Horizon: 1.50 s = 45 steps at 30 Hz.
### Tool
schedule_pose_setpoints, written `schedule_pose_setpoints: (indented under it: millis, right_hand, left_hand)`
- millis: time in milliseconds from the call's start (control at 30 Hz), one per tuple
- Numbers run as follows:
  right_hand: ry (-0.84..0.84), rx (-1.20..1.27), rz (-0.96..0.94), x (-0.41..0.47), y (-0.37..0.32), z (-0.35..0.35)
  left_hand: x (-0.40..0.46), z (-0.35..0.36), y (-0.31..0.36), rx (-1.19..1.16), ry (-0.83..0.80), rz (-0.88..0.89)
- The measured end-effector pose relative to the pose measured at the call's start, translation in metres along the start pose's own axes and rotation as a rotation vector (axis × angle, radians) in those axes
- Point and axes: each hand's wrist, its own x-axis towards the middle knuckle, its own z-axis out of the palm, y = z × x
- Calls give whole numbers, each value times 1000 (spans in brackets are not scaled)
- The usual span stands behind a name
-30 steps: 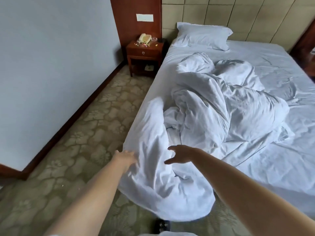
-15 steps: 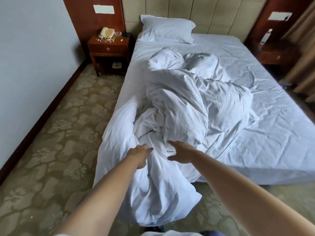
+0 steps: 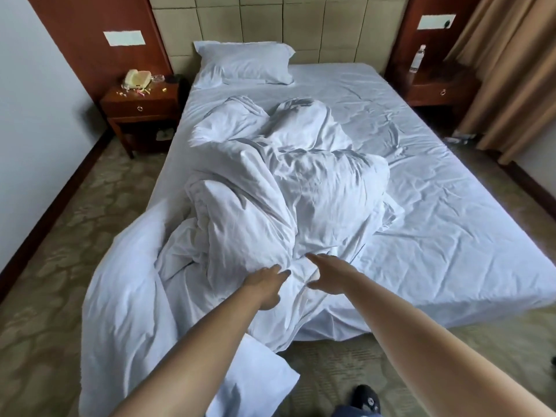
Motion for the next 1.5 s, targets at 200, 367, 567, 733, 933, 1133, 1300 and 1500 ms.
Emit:
schedule_pose_setpoints:
  millis: [200,367,567,733,933,1133,1300,1500]
  right_hand:
    - [-49,-16,-31,18,115,-14]
    - [-67,-50,-28,39,191,-28]
    - [-118,-129,-70,83,235,-37]
    - [-161,-190,-108,119,260,-39]
    - [-118,-164,-192,159,294,-40]
    - [-128,-82,-228,180,342,-29]
    - [-148,-80,-319,180,389,-38]
    - [-9,-294,-551,170,420,-83]
  left_hand:
    - [78,-17,86,0,-59,-27]
    - [132,-31,136,-36,-83,-53]
    - [199,-34,150,-114,-117,-100]
    - [269,-22,155,-189,-108,-169]
    - [331,-3,180,-207,33,-312]
    - [380,8,191,-49,120,-453]
    - [395,-22,204,-54,69,-491]
    - [340,-46,309,-314,75,-515]
